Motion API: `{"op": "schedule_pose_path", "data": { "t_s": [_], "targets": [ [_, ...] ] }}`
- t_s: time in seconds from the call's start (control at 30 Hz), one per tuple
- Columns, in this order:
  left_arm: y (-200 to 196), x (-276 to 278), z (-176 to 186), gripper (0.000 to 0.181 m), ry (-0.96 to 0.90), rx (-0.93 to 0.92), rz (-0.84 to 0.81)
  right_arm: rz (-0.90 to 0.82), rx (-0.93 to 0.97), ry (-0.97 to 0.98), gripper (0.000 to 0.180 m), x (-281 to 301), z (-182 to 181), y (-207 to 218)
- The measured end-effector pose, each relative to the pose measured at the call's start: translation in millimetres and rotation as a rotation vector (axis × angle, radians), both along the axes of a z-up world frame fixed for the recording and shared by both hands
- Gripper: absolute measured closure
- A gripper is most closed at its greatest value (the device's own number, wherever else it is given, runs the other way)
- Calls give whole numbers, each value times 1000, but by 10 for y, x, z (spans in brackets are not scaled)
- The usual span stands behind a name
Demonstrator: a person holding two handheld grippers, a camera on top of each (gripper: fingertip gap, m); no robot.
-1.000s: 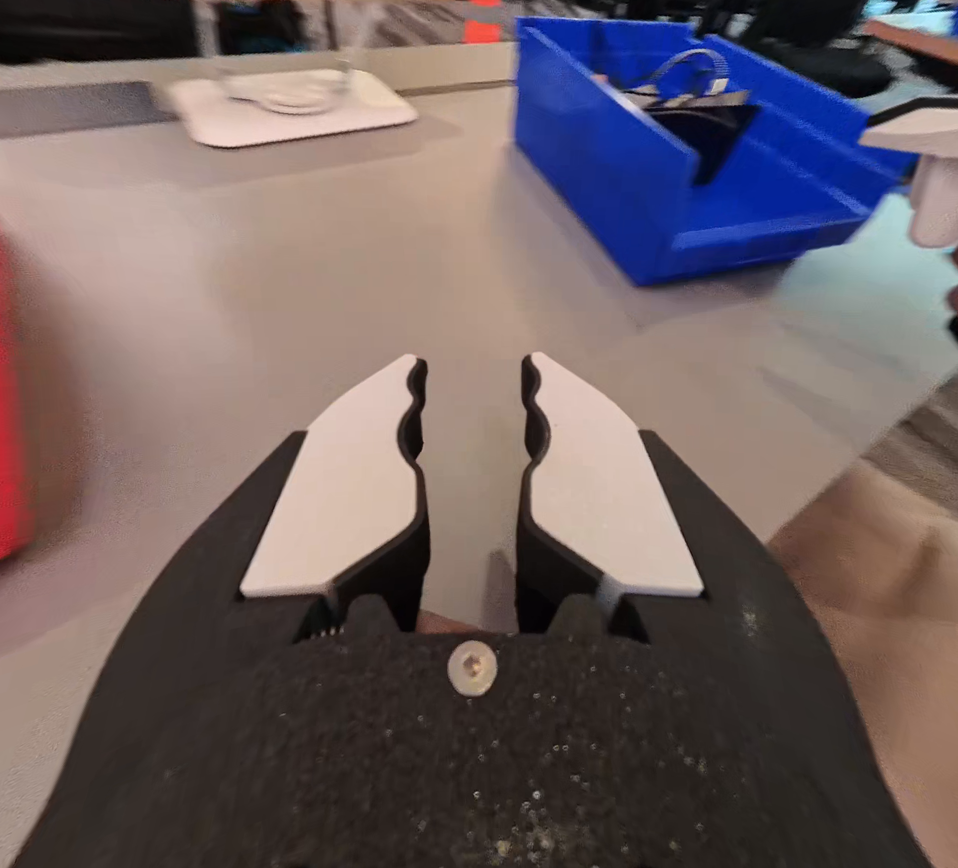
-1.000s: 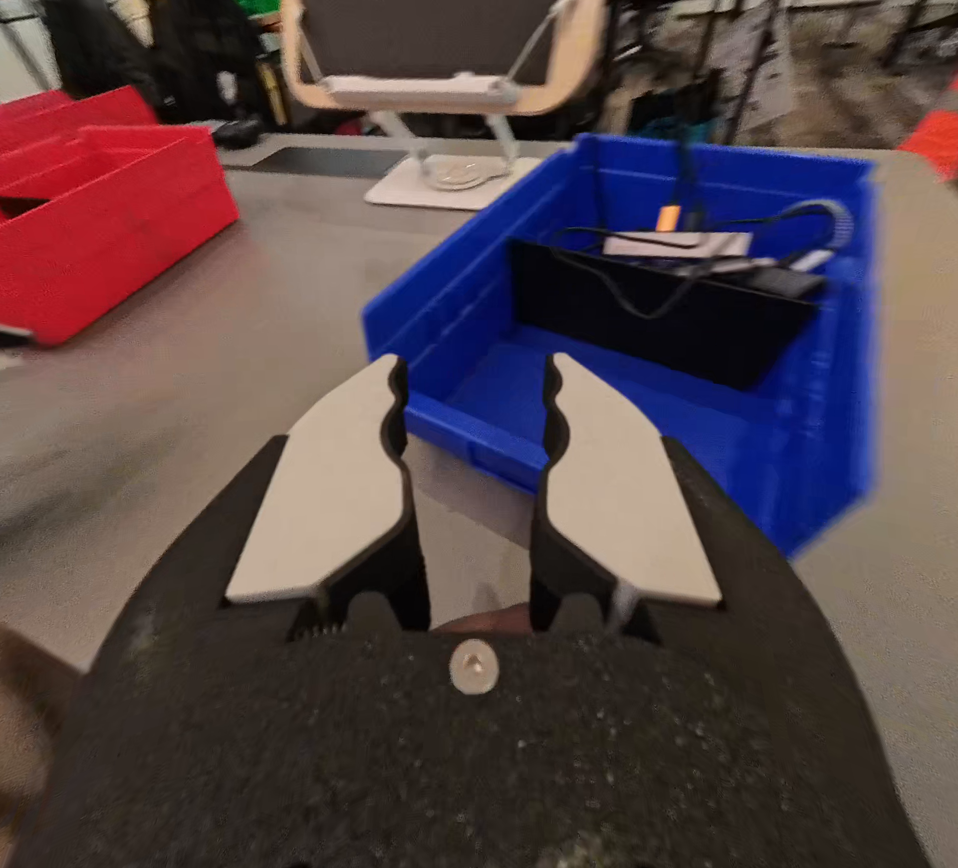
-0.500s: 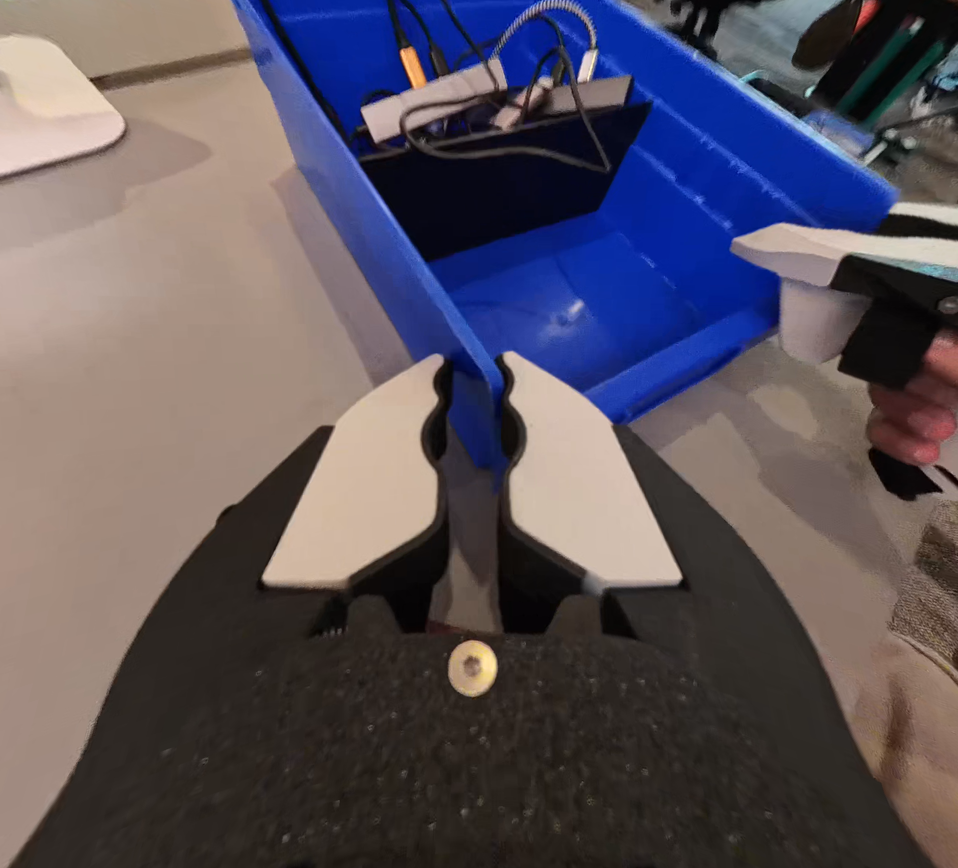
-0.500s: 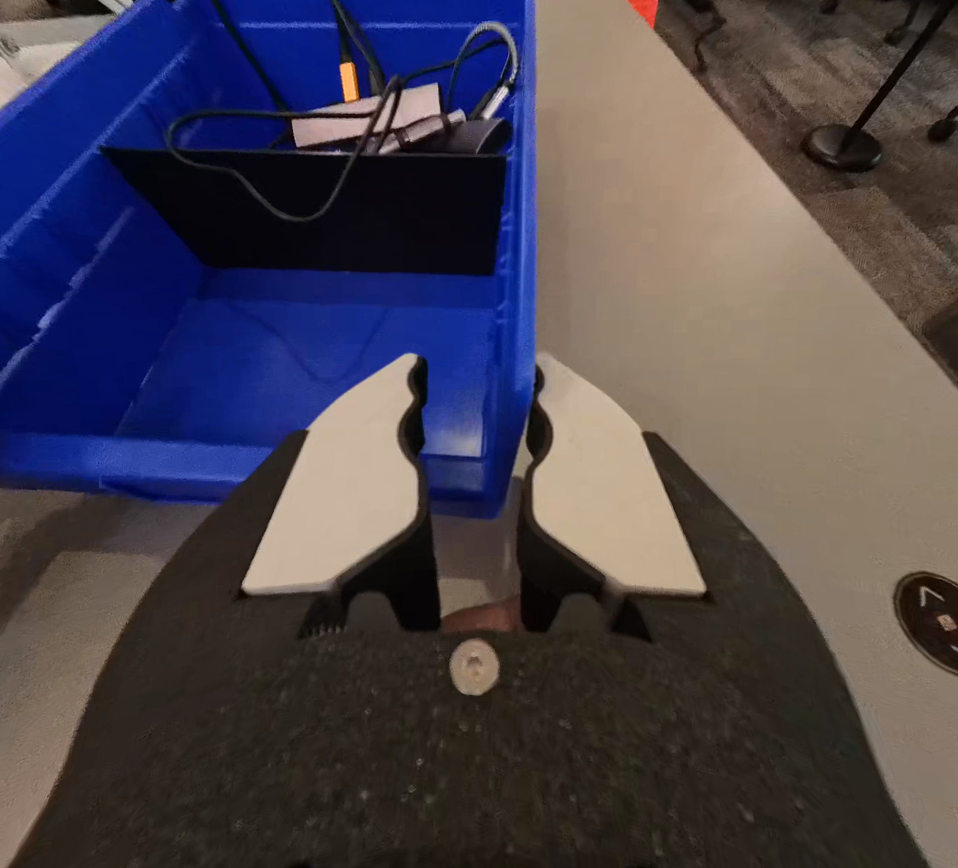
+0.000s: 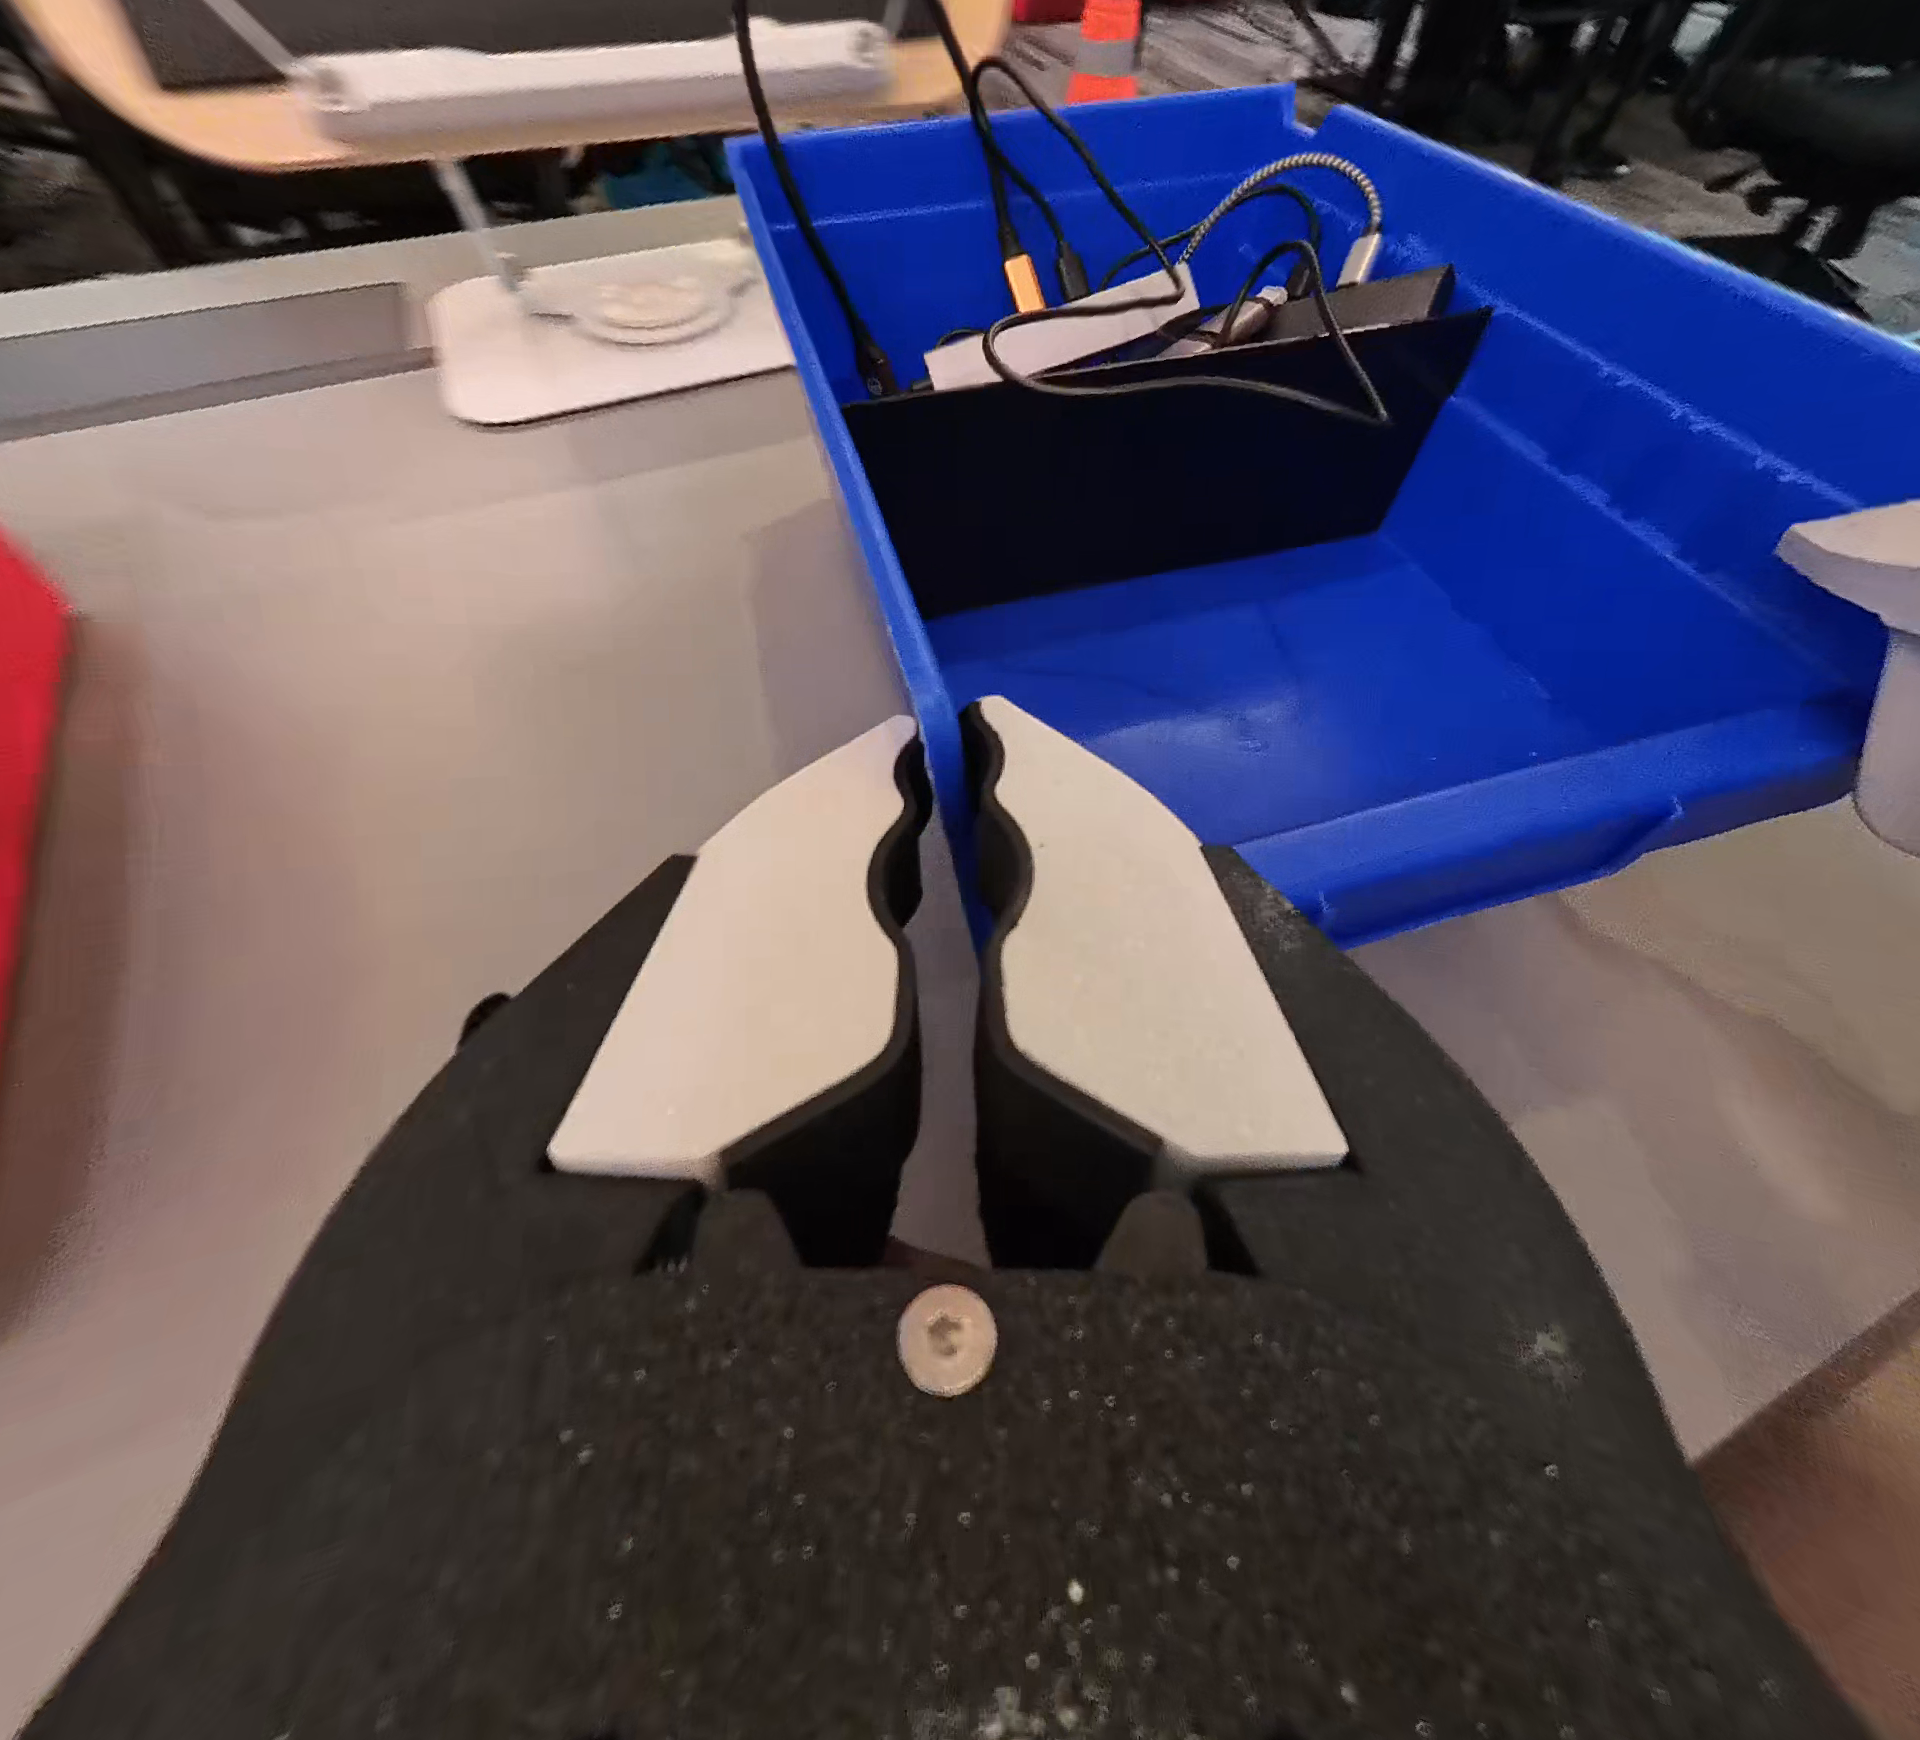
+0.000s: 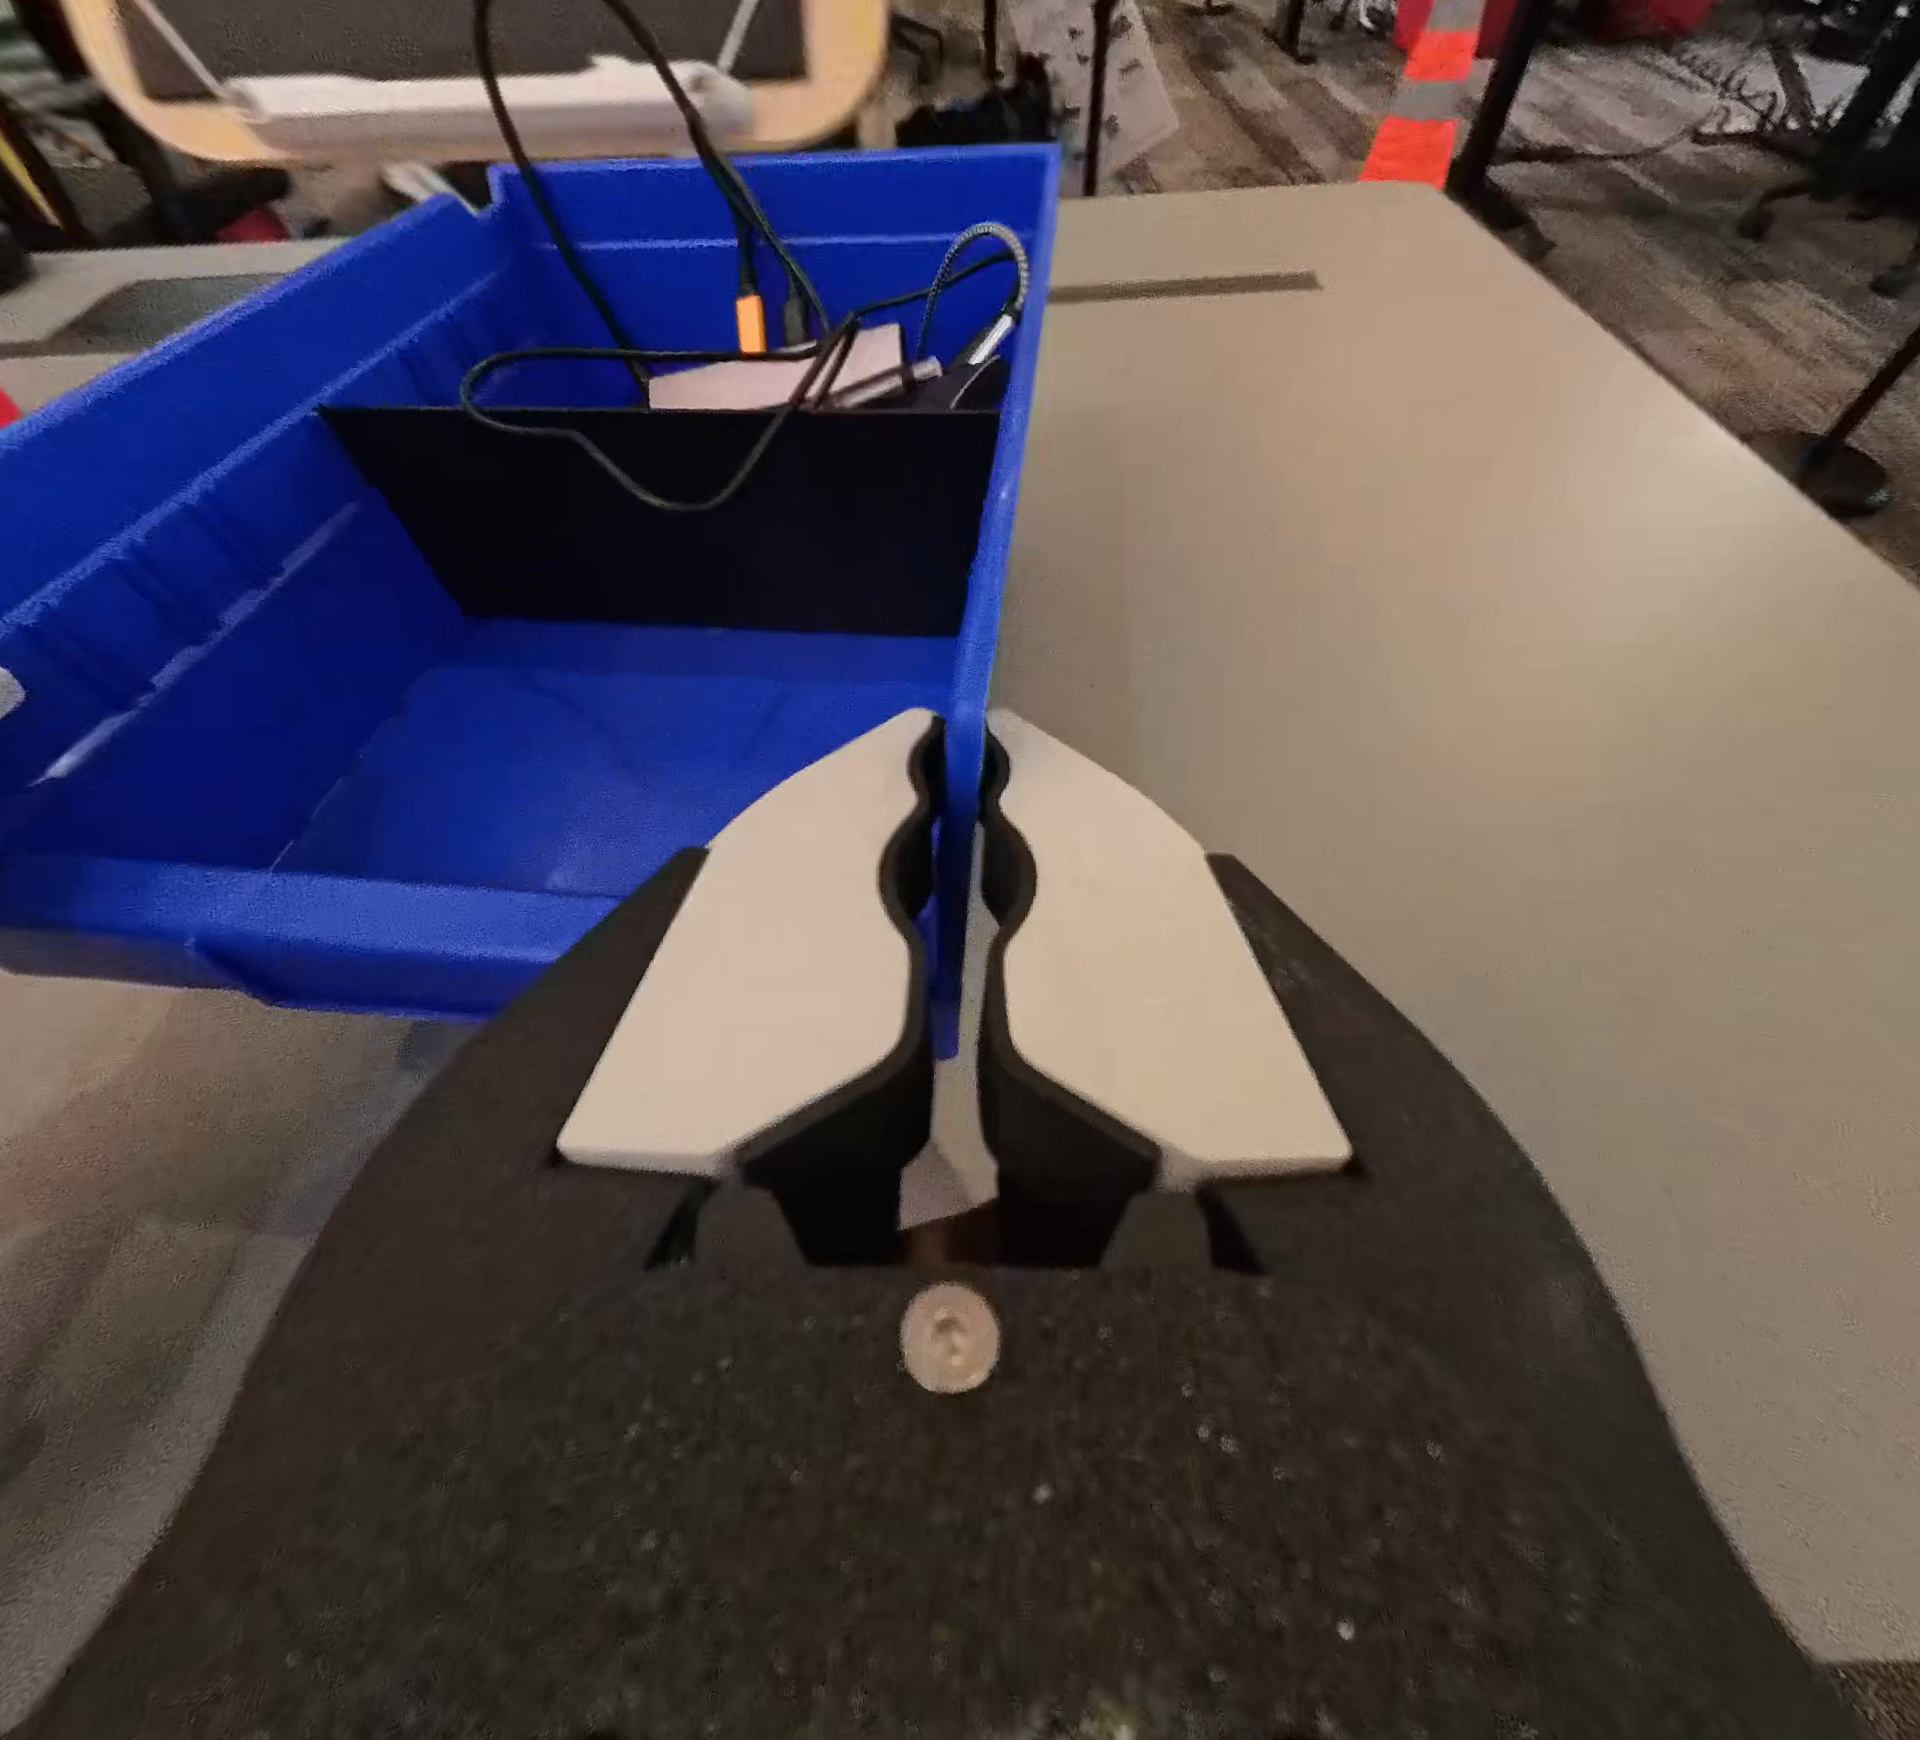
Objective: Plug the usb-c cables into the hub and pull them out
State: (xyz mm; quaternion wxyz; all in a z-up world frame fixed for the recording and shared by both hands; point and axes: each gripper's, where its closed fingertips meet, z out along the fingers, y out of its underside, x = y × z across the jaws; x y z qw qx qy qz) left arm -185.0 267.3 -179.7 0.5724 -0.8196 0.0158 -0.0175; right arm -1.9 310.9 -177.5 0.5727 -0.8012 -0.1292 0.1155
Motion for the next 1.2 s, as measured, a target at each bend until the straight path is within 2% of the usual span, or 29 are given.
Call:
{"op": "schedule_pose_path", "data": {
  "t_s": [0.17,0.3,0.47,0.53,0.6,0.7,0.77,0.87,0.93,1.0,1.07,1.2],
  "targets": [
    [-446,-730,65,176,71,56,150,134,3,26,177,-817,-36,-173],
    [-561,-1074,-111,176,63,27,227,171,-1,-20,177,-1158,-170,-197],
    [-621,-1011,-367,174,-5,-37,160,168,-44,-43,177,-1145,-369,-165],
    [-633,-939,-360,171,-53,-40,121,212,-45,-30,177,-1101,-416,-169],
    [-700,-814,-312,156,-137,-59,34,278,-73,-54,175,-1056,-442,-230],
    [-1020,-842,-129,147,-301,-11,-31,388,-151,-65,153,-941,-447,-474],
    [-1282,-1320,-125,135,-269,-10,88,443,-184,-46,150,-845,-428,-704],
    [-1669,-2441,-152,131,-87,-9,345,498,-208,-18,145,-806,-440,-1039],
    [-1796,-3029,-260,121,-12,-87,412,544,-226,-5,142,-905,-472,-1277],
    [-1806,-3391,-402,113,0,-200,434,622,-238,12,142,-1124,-494,-1530],
    [-1697,-3582,-382,113,28,-180,434,705,-242,9,142,-1403,-538,-1777],
    [-1455,-3925,-299,130,-35,-87,467,880,-254,-13,139,-1999,-589,-2304]
  ]
}}
